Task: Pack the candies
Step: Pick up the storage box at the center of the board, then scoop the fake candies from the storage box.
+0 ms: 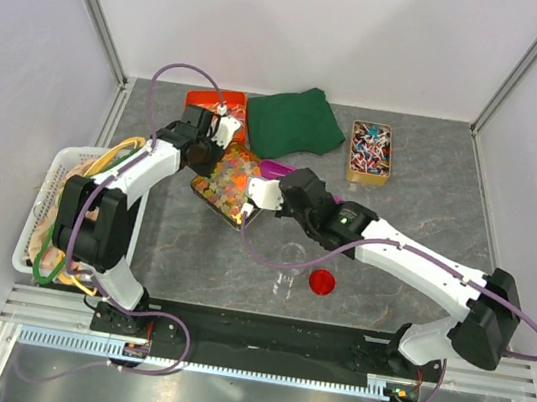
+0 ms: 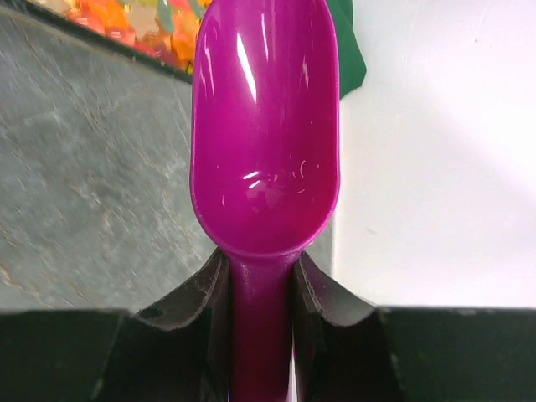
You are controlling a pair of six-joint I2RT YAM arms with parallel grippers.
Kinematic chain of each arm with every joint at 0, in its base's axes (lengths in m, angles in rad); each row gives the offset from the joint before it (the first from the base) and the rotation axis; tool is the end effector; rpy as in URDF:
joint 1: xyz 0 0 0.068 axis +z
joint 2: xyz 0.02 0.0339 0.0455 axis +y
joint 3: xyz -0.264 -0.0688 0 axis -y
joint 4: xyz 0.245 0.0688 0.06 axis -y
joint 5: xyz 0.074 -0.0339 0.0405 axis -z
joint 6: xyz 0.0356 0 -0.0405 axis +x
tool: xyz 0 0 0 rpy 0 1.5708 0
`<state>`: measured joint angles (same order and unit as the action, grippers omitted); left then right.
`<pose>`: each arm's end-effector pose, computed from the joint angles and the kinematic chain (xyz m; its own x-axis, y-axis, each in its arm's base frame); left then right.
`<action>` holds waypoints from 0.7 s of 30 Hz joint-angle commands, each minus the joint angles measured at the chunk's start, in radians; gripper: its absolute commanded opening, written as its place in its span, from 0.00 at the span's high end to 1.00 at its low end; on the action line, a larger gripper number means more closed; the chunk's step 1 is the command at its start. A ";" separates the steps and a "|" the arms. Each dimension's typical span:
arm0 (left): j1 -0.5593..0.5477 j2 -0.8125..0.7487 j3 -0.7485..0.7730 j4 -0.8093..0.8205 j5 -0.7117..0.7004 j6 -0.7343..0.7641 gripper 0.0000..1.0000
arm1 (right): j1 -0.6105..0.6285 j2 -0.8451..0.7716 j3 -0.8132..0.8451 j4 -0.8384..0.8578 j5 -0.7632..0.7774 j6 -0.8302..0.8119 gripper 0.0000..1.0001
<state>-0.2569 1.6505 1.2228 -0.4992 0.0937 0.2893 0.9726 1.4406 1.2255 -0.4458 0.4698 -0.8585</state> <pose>0.3421 -0.0933 0.2421 -0.6537 0.4654 -0.5967 0.5152 0.8513 0.0995 0.1943 0.2565 0.3167 0.1794 -0.9351 -0.3056 -0.6117 0.1373 -0.7791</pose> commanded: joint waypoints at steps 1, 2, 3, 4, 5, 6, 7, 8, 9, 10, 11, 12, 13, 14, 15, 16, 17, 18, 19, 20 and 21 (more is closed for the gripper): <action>-0.025 -0.070 -0.032 0.160 -0.040 -0.067 0.98 | 0.050 0.059 0.043 -0.013 0.171 -0.103 1.00; -0.028 -0.072 -0.048 0.172 -0.049 -0.071 0.98 | 0.058 0.072 0.049 -0.013 0.200 -0.112 1.00; -0.038 -0.074 -0.054 0.182 -0.055 -0.073 0.98 | 0.073 0.095 0.063 -0.013 0.214 -0.132 1.00; -0.044 -0.075 -0.066 0.200 -0.080 -0.076 0.98 | 0.078 0.106 0.074 -0.010 0.222 -0.140 1.00; -0.047 -0.077 -0.072 0.211 -0.089 -0.076 0.98 | 0.084 0.118 0.084 -0.008 0.240 -0.149 1.00; -0.053 -0.083 -0.083 0.226 -0.091 -0.079 0.98 | 0.089 0.147 0.109 -0.008 0.251 -0.172 1.00; -0.054 -0.086 -0.107 0.258 -0.119 -0.082 0.98 | 0.092 0.165 0.123 -0.005 0.265 -0.184 1.00; -0.056 -0.087 -0.117 0.272 -0.126 -0.082 0.98 | 0.094 0.181 0.135 -0.007 0.282 -0.197 1.00; -0.058 -0.095 -0.126 0.283 -0.130 -0.084 0.98 | 0.098 0.214 0.156 -0.007 0.306 -0.221 1.00; -0.058 -0.100 -0.141 0.295 -0.138 -0.085 0.98 | 0.100 0.228 0.167 -0.007 0.316 -0.234 1.00; -0.058 -0.106 -0.147 0.312 -0.141 -0.087 0.98 | 0.106 0.244 0.173 -0.005 0.325 -0.244 1.00; -0.058 -0.110 -0.154 0.321 -0.146 -0.090 0.98 | 0.106 0.273 0.193 -0.007 0.342 -0.254 1.00; -0.058 -0.122 -0.169 0.330 -0.147 -0.091 0.98 | 0.109 0.285 0.203 -0.010 0.354 -0.270 1.00; -0.058 -0.127 -0.174 0.341 -0.146 -0.093 0.98 | 0.113 0.299 0.207 -0.011 0.366 -0.284 1.00; -0.058 -0.132 -0.180 0.347 -0.147 -0.096 0.98 | 0.112 0.325 0.215 -0.010 0.380 -0.295 1.00; -0.058 -0.138 -0.184 0.349 -0.146 -0.098 0.98 | 0.115 0.334 0.219 -0.014 0.395 -0.304 1.00; -0.058 -0.139 -0.186 0.352 -0.147 -0.098 0.98 | 0.115 0.343 0.226 -0.019 0.392 -0.304 1.00; -0.058 -0.139 -0.187 0.352 -0.147 -0.102 0.98 | 0.115 0.362 0.239 -0.028 0.388 -0.301 1.00; -0.058 -0.141 -0.190 0.355 -0.149 -0.104 0.98 | 0.118 0.371 0.246 -0.057 0.383 -0.298 1.00; -0.058 -0.144 -0.193 0.356 -0.149 -0.107 0.98 | 0.123 0.380 0.250 -0.063 0.388 -0.300 1.00; -0.058 -0.146 -0.195 0.361 -0.149 -0.110 0.98 | 0.124 0.400 0.252 -0.064 0.397 -0.304 1.00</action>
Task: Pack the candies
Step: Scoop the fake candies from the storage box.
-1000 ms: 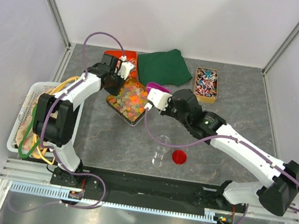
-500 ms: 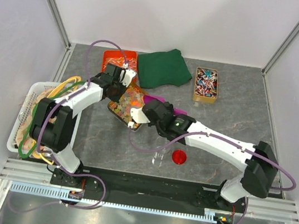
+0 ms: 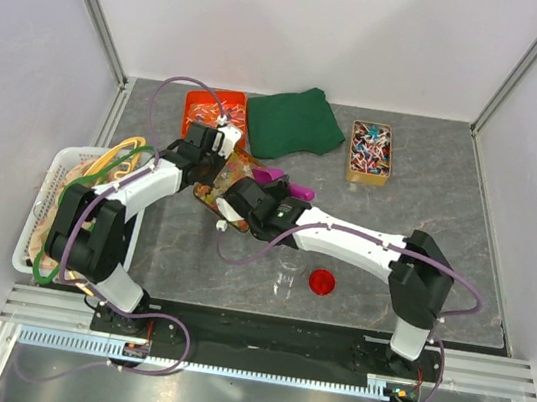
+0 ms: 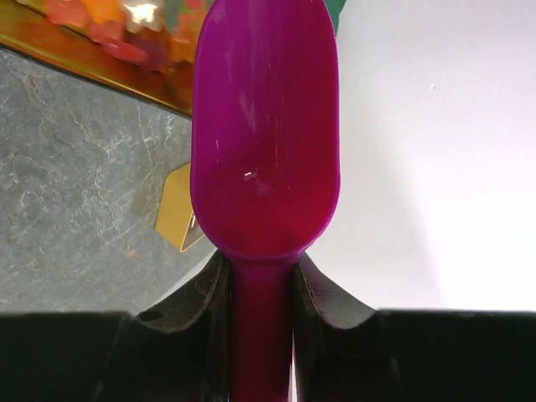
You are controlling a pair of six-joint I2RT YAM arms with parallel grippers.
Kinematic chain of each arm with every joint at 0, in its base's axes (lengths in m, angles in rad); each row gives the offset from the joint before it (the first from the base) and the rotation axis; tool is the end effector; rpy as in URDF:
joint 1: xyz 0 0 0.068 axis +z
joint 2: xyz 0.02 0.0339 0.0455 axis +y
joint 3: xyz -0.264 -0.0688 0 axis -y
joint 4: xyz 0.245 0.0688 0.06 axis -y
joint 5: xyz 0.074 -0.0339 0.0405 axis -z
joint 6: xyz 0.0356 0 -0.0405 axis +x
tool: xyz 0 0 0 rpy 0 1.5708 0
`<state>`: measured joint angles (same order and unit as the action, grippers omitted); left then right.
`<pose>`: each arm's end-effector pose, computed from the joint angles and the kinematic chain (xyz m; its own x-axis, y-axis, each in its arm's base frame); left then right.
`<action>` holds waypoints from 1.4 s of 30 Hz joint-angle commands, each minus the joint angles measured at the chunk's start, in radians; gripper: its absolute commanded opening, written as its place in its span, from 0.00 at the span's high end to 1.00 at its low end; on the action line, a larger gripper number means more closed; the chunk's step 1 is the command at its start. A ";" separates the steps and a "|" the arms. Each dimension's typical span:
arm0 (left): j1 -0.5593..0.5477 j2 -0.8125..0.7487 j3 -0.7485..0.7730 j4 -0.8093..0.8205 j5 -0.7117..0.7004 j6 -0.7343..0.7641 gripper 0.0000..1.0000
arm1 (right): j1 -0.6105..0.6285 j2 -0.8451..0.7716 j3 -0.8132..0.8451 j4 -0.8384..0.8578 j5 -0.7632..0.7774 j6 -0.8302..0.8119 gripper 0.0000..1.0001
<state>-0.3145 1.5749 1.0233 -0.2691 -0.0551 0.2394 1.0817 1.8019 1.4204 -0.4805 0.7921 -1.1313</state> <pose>0.3200 -0.1020 0.2201 -0.6111 0.4478 -0.6527 0.4304 0.8800 0.2008 0.2078 0.3365 0.2598 0.2123 -0.9539 0.2121 -0.4940 -0.2920 -0.8190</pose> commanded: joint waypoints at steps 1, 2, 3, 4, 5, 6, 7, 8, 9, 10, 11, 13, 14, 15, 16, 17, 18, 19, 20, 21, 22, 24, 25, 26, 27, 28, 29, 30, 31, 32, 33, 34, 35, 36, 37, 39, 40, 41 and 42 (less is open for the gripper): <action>0.000 -0.072 0.001 0.136 0.003 -0.058 0.98 | 0.018 0.048 0.060 -0.029 0.084 -0.035 1.00; 0.000 -0.072 0.000 0.137 0.006 -0.060 0.98 | 0.021 0.057 0.061 -0.029 0.087 -0.045 1.00; 0.000 -0.070 -0.002 0.139 0.006 -0.061 0.98 | 0.024 0.077 0.074 -0.027 0.093 -0.048 1.00; 0.000 -0.072 -0.002 0.137 0.011 -0.063 0.98 | 0.024 0.088 0.083 -0.029 0.101 -0.051 1.00; 0.000 -0.067 0.000 0.137 0.012 -0.063 0.98 | 0.027 0.099 0.094 -0.029 0.113 -0.054 1.00; 0.000 -0.067 -0.002 0.137 0.014 -0.064 0.98 | 0.029 0.117 0.113 -0.027 0.119 -0.062 1.00; 0.000 -0.069 -0.005 0.137 0.015 -0.065 0.98 | 0.032 0.125 0.121 -0.029 0.124 -0.070 1.00; 0.000 -0.070 -0.005 0.137 0.018 -0.065 0.98 | 0.032 0.134 0.127 -0.027 0.139 -0.077 1.00; 0.000 -0.072 -0.008 0.137 0.020 -0.065 0.98 | 0.032 0.146 0.133 -0.029 0.148 -0.097 1.00; 0.000 -0.073 -0.011 0.137 0.024 -0.065 0.98 | 0.034 0.152 0.135 -0.029 0.154 -0.105 1.00; 0.000 -0.075 -0.011 0.137 0.024 -0.066 0.98 | 0.034 0.158 0.137 -0.029 0.157 -0.108 1.00; 0.000 -0.076 -0.012 0.137 0.026 -0.065 0.98 | 0.032 0.171 0.138 -0.046 0.153 -0.122 1.00; 0.000 -0.078 -0.014 0.137 0.026 -0.066 0.98 | 0.032 0.175 0.143 -0.061 0.150 -0.120 1.00; 0.000 -0.078 -0.014 0.137 0.029 -0.066 0.98 | 0.030 0.185 0.159 -0.108 0.132 -0.116 1.00; 0.000 -0.081 -0.015 0.137 0.032 -0.065 0.98 | 0.032 0.189 0.173 -0.140 0.121 -0.098 1.00; 0.000 -0.082 -0.015 0.137 0.034 -0.065 0.98 | 0.032 0.195 0.189 -0.171 0.102 -0.087 1.00; 0.000 -0.082 -0.017 0.137 0.040 -0.065 0.98 | 0.034 0.203 0.216 -0.197 0.084 -0.079 1.00; 0.000 -0.081 -0.019 0.137 0.041 -0.068 0.98 | 0.030 0.205 0.225 -0.240 0.046 -0.068 1.00; 0.000 -0.082 -0.019 0.137 0.043 -0.066 0.98 | 0.030 0.206 0.230 -0.257 0.029 -0.068 1.00; -0.001 -0.082 -0.019 0.137 0.044 -0.068 0.98 | 0.029 0.208 0.238 -0.279 0.013 -0.070 1.00; 0.000 -0.082 -0.019 0.139 0.046 -0.068 0.98 | 0.032 0.211 0.244 -0.291 -0.017 -0.070 1.00; -0.001 -0.081 -0.020 0.137 0.046 -0.068 0.98 | 0.027 0.221 0.259 -0.312 -0.039 -0.070 1.00; -0.001 -0.079 -0.020 0.137 0.046 -0.066 0.98 | 0.026 0.224 0.267 -0.322 -0.069 -0.068 1.00; 0.000 -0.079 -0.020 0.137 0.046 -0.066 0.98 | 0.024 0.231 0.284 -0.329 -0.086 -0.065 1.00; 0.000 -0.079 -0.020 0.139 0.049 -0.066 0.98 | 0.020 0.237 0.293 -0.354 -0.102 -0.062 1.00; 0.000 -0.079 -0.020 0.137 0.049 -0.066 0.98 | 0.014 0.241 0.301 -0.359 -0.132 -0.058 1.00; 0.000 -0.081 -0.020 0.139 0.049 -0.068 0.98 | 0.011 0.252 0.319 -0.366 -0.145 -0.045 1.00; 0.000 -0.082 -0.022 0.137 0.051 -0.069 0.98 | 0.007 0.257 0.325 -0.381 -0.158 -0.036 1.00; 0.000 -0.084 -0.023 0.137 0.051 -0.071 0.98 | -0.002 0.267 0.330 -0.386 -0.183 -0.032 1.00; 0.000 -0.084 -0.023 0.137 0.051 -0.072 0.98 | -0.006 0.272 0.330 -0.385 -0.189 -0.022 1.00; 0.000 -0.085 -0.022 0.137 0.051 -0.071 0.98 | -0.017 0.278 0.333 -0.383 -0.198 -0.016 1.00; 0.000 -0.084 -0.022 0.137 0.051 -0.074 0.98 | -0.025 0.293 0.342 -0.380 -0.212 -0.007 1.00; -0.001 -0.082 -0.020 0.137 0.051 -0.074 0.98 | -0.029 0.298 0.348 -0.380 -0.224 0.014 1.00; 0.000 -0.082 -0.020 0.136 0.051 -0.074 0.98 | -0.042 0.301 0.353 -0.380 -0.237 0.022 1.00; 0.000 -0.081 -0.020 0.136 0.051 -0.074 0.98 | -0.046 0.304 0.351 -0.379 -0.249 0.027 1.00; 0.000 -0.079 -0.020 0.136 0.051 -0.075 0.98 | -0.055 0.306 0.342 -0.372 -0.278 0.031 1.00; 0.000 -0.079 -0.020 0.136 0.051 -0.077 0.98 | -0.057 0.306 0.335 -0.372 -0.287 0.031 1.00; 0.000 -0.078 -0.020 0.136 0.051 -0.078 0.98 | -0.060 0.307 0.333 -0.371 -0.301 0.031 1.00; 0.000 -0.078 -0.019 0.136 0.051 -0.080 0.98 | -0.060 0.307 0.327 -0.366 -0.303 0.012 1.00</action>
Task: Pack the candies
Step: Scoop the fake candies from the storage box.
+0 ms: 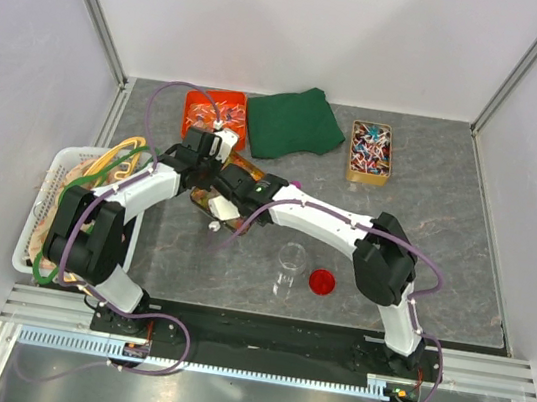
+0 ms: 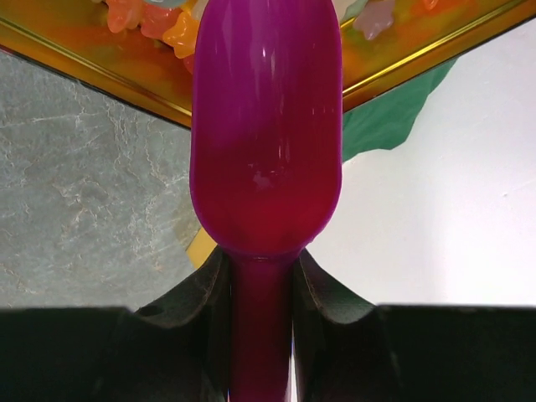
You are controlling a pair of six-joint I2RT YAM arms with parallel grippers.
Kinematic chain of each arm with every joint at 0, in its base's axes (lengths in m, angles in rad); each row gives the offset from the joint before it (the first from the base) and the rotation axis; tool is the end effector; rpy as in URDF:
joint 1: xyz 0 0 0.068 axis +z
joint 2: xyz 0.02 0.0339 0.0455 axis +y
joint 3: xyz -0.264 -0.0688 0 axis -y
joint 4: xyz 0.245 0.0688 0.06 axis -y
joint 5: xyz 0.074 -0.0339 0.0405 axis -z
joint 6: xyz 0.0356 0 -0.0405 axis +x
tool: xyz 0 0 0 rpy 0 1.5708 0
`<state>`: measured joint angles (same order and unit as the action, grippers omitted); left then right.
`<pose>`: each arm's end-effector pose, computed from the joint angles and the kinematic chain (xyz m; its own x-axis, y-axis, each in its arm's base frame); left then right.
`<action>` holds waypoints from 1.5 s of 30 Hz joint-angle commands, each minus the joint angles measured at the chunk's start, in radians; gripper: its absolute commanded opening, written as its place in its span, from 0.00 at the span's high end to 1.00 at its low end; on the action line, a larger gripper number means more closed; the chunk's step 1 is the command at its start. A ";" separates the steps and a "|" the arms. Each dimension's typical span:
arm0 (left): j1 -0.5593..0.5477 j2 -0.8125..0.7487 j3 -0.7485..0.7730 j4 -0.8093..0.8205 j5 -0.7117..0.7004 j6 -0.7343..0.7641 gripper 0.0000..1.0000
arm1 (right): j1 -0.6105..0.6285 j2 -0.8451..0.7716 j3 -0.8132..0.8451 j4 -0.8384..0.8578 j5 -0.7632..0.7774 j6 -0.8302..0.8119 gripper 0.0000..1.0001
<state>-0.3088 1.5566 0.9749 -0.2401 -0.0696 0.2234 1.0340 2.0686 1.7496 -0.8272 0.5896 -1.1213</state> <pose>0.3137 -0.0975 0.2128 -0.6232 0.4308 -0.6527 0.4062 0.8915 0.2005 0.2421 0.3682 0.2312 0.3353 -0.9004 0.2773 -0.6791 -0.4350 -0.5912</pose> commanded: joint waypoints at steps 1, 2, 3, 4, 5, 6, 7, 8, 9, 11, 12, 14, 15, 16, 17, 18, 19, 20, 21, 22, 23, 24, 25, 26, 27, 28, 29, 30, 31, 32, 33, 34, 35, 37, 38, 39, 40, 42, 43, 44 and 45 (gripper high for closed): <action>-0.006 -0.059 0.030 0.105 0.086 -0.065 0.98 | -0.014 0.035 -0.022 -0.009 -0.093 -0.012 1.00; -0.006 -0.058 0.031 0.107 0.091 -0.064 0.98 | -0.014 0.030 -0.038 0.025 -0.082 -0.034 1.00; -0.006 -0.055 0.031 0.104 0.093 -0.065 0.98 | -0.014 0.025 -0.053 0.049 -0.053 -0.069 1.00; -0.006 -0.055 0.031 0.102 0.093 -0.067 0.98 | -0.015 0.021 -0.056 0.065 -0.050 -0.075 1.00; -0.006 -0.055 0.031 0.101 0.094 -0.065 0.98 | -0.017 0.025 -0.038 0.039 -0.057 -0.069 1.00; -0.006 -0.053 0.031 0.099 0.096 -0.064 0.98 | -0.026 0.034 -0.006 0.001 -0.095 -0.055 1.00; -0.006 -0.053 0.031 0.096 0.096 -0.065 0.98 | -0.031 0.074 0.083 -0.044 -0.120 0.006 1.00; -0.006 -0.053 0.031 0.096 0.097 -0.065 0.98 | -0.037 0.094 0.123 -0.126 -0.137 0.030 1.00; -0.006 -0.052 0.031 0.096 0.100 -0.068 0.98 | -0.046 0.114 0.149 -0.145 -0.152 0.052 1.00; -0.006 -0.049 0.031 0.093 0.105 -0.068 0.98 | -0.054 0.104 0.119 -0.127 -0.157 0.063 1.00; -0.006 -0.046 0.033 0.094 0.106 -0.070 0.98 | -0.060 0.085 0.102 -0.116 -0.172 0.067 1.00; -0.006 -0.038 0.033 0.093 0.113 -0.071 0.98 | -0.074 0.071 0.082 -0.110 -0.229 0.087 1.00; -0.006 -0.035 0.033 0.091 0.114 -0.071 0.98 | -0.087 0.062 0.074 -0.112 -0.240 0.092 1.00; -0.006 -0.033 0.034 0.091 0.119 -0.075 0.98 | -0.094 0.058 0.068 -0.112 -0.253 0.095 1.00; -0.007 -0.030 0.034 0.090 0.117 -0.075 0.98 | -0.098 0.053 0.062 -0.110 -0.257 0.095 1.00; -0.006 -0.029 0.036 0.088 0.120 -0.075 0.98 | -0.110 0.051 0.053 -0.110 -0.263 0.098 1.00; -0.006 -0.029 0.039 0.088 0.122 -0.076 0.98 | -0.117 0.053 0.048 -0.115 -0.283 0.098 1.00; -0.007 -0.030 0.038 0.088 0.122 -0.075 0.98 | -0.127 0.053 0.044 -0.118 -0.293 0.100 1.00; -0.006 -0.030 0.038 0.088 0.120 -0.076 0.98 | -0.132 0.051 0.034 -0.119 -0.310 0.101 1.00; -0.006 -0.030 0.038 0.090 0.122 -0.076 0.98 | -0.137 0.054 0.033 -0.125 -0.338 0.104 1.00; -0.006 -0.030 0.038 0.088 0.120 -0.076 0.98 | -0.147 0.058 0.034 -0.130 -0.361 0.109 1.00; -0.006 -0.032 0.036 0.088 0.122 -0.075 0.98 | -0.153 0.065 0.043 -0.136 -0.376 0.112 1.00; -0.006 -0.030 0.036 0.088 0.119 -0.076 0.98 | -0.155 0.068 0.050 -0.151 -0.390 0.115 1.00; -0.006 -0.032 0.036 0.087 0.119 -0.075 0.98 | -0.158 0.073 0.054 -0.161 -0.413 0.117 1.00; -0.004 -0.032 0.035 0.088 0.119 -0.076 0.98 | -0.160 0.077 0.065 -0.170 -0.422 0.118 1.00; -0.006 -0.030 0.036 0.088 0.117 -0.076 0.98 | -0.158 0.077 0.068 -0.184 -0.435 0.120 1.00; -0.006 -0.030 0.036 0.088 0.119 -0.076 0.98 | -0.161 0.081 0.074 -0.191 -0.447 0.121 1.00; -0.006 -0.029 0.036 0.088 0.117 -0.076 0.98 | -0.161 0.088 0.089 -0.200 -0.462 0.121 1.00; -0.004 -0.027 0.038 0.090 0.119 -0.076 0.98 | -0.161 0.091 0.099 -0.216 -0.462 0.121 1.00; -0.006 -0.026 0.038 0.088 0.119 -0.076 0.98 | -0.163 0.097 0.108 -0.222 -0.464 0.120 1.00; -0.006 -0.026 0.038 0.090 0.117 -0.078 0.98 | -0.166 0.108 0.128 -0.231 -0.471 0.120 1.00; -0.006 -0.024 0.038 0.087 0.117 -0.078 0.98 | -0.166 0.116 0.136 -0.246 -0.473 0.117 1.00; -0.006 -0.024 0.039 0.088 0.119 -0.078 0.98 | -0.166 0.128 0.143 -0.253 -0.476 0.117 1.00; -0.004 -0.024 0.038 0.087 0.116 -0.076 0.98 | -0.163 0.140 0.171 -0.274 -0.476 0.115 1.00; -0.004 -0.024 0.036 0.087 0.116 -0.076 0.98 | -0.160 0.153 0.178 -0.280 -0.473 0.115 1.00; -0.004 -0.024 0.038 0.088 0.114 -0.076 0.98 | -0.158 0.157 0.191 -0.286 -0.471 0.118 1.00; -0.004 -0.026 0.036 0.087 0.114 -0.079 0.98 | -0.155 0.160 0.192 -0.289 -0.470 0.118 1.00; -0.006 -0.021 0.038 0.087 0.113 -0.081 0.98 | -0.140 0.186 0.200 -0.289 -0.455 0.120 1.00; -0.004 -0.020 0.039 0.088 0.114 -0.081 0.98 | -0.137 0.192 0.214 -0.288 -0.453 0.121 1.00; -0.006 -0.018 0.039 0.087 0.111 -0.081 0.98 | -0.134 0.200 0.223 -0.289 -0.455 0.127 1.00; -0.006 -0.017 0.041 0.087 0.110 -0.082 0.98 | -0.131 0.214 0.246 -0.291 -0.456 0.132 1.00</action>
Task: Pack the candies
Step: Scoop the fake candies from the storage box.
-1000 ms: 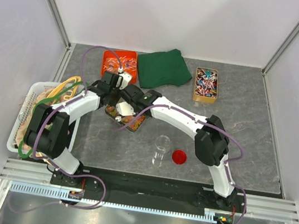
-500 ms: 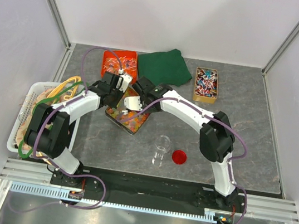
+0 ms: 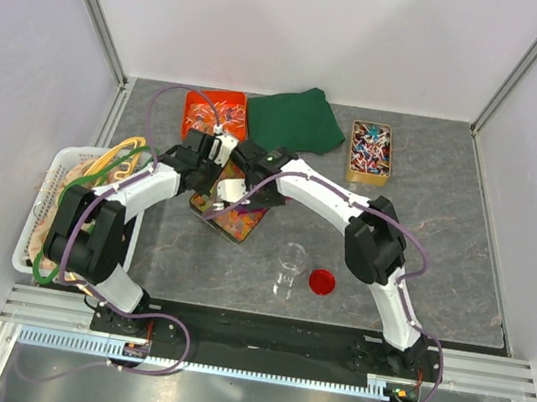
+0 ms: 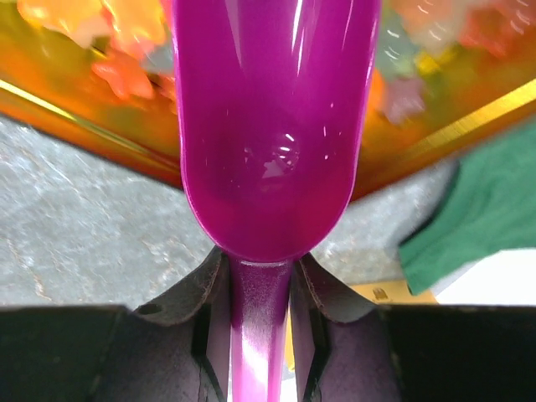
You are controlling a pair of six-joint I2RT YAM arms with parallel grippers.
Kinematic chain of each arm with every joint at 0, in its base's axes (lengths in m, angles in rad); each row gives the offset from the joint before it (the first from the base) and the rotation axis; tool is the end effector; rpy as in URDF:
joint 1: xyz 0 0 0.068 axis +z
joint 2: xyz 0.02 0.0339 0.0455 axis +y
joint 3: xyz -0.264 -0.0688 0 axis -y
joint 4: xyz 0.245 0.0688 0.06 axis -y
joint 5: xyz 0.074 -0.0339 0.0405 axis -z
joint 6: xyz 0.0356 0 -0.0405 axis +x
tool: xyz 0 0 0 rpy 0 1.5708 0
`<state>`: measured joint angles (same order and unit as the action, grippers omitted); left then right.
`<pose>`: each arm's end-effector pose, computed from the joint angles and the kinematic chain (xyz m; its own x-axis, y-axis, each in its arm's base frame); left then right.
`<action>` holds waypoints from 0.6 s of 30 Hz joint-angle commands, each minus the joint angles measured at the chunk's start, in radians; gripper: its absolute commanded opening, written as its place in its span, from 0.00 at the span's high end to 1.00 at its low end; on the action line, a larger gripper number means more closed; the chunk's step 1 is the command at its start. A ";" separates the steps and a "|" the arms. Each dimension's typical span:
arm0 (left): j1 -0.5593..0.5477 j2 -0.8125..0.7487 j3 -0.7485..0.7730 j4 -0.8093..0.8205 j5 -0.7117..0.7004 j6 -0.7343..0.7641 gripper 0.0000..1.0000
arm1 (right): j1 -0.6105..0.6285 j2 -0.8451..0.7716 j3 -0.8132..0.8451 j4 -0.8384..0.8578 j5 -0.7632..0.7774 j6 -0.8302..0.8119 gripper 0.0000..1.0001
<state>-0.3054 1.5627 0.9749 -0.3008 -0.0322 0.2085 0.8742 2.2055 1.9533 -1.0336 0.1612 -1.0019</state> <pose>0.3095 -0.0964 0.2065 -0.6660 0.4269 -0.6117 0.4283 0.8903 0.1550 0.2992 0.3487 0.2183 0.2818 -0.9592 -0.0217 -0.9110 -0.2604 -0.3198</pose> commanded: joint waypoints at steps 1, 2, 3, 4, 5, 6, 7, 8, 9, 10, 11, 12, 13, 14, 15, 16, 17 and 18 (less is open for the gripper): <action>-0.009 -0.023 0.044 0.144 0.074 -0.069 0.98 | 0.031 0.085 0.053 -0.086 -0.025 0.017 1.00; -0.009 -0.021 0.044 0.143 0.069 -0.069 0.98 | 0.032 0.092 0.067 -0.088 -0.022 0.019 1.00; -0.009 -0.023 0.045 0.144 0.066 -0.070 0.98 | 0.040 0.108 0.088 -0.092 -0.014 0.022 1.00; -0.008 -0.023 0.044 0.141 0.063 -0.069 0.98 | 0.043 0.112 0.097 -0.094 -0.012 0.028 1.00; -0.008 -0.023 0.044 0.143 0.063 -0.070 0.98 | 0.048 0.117 0.107 -0.097 -0.012 0.029 1.00; -0.009 -0.024 0.045 0.141 0.061 -0.069 0.98 | 0.057 0.122 0.119 -0.098 -0.014 0.032 1.00; -0.009 -0.024 0.044 0.140 0.057 -0.070 0.98 | 0.062 0.122 0.122 -0.098 -0.015 0.037 1.00; -0.009 -0.021 0.045 0.140 0.054 -0.072 0.98 | 0.075 0.122 0.124 -0.098 -0.017 0.042 1.00; -0.009 -0.021 0.048 0.138 0.051 -0.073 0.98 | 0.081 0.123 0.128 -0.097 -0.015 0.043 1.00; -0.008 -0.018 0.050 0.135 0.048 -0.072 0.98 | 0.088 0.123 0.133 -0.097 -0.015 0.055 1.00; -0.008 -0.018 0.051 0.135 0.046 -0.073 0.98 | 0.098 0.128 0.139 -0.095 -0.012 0.066 1.00; -0.009 -0.016 0.053 0.132 0.045 -0.075 0.98 | 0.106 0.137 0.144 -0.092 -0.009 0.077 1.00; -0.008 -0.016 0.054 0.131 0.043 -0.077 0.98 | 0.109 0.143 0.162 -0.091 -0.005 0.088 1.00; -0.008 -0.018 0.056 0.131 0.038 -0.075 0.98 | 0.114 0.152 0.173 -0.091 0.000 0.097 1.00; -0.008 -0.016 0.054 0.131 0.035 -0.075 0.98 | 0.117 0.167 0.185 -0.088 0.001 0.124 1.00; -0.009 -0.016 0.053 0.131 0.035 -0.077 0.98 | 0.118 0.175 0.211 -0.088 0.001 0.138 1.00; -0.008 -0.018 0.053 0.129 0.034 -0.078 0.98 | 0.121 0.183 0.222 -0.085 0.008 0.150 1.00; -0.008 -0.020 0.056 0.127 0.035 -0.080 0.98 | 0.124 0.192 0.234 -0.080 0.008 0.170 1.00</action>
<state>-0.2916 1.5650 0.9749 -0.3153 -0.0582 0.2100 0.9360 2.3302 2.1185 -1.1534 0.2085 -0.9077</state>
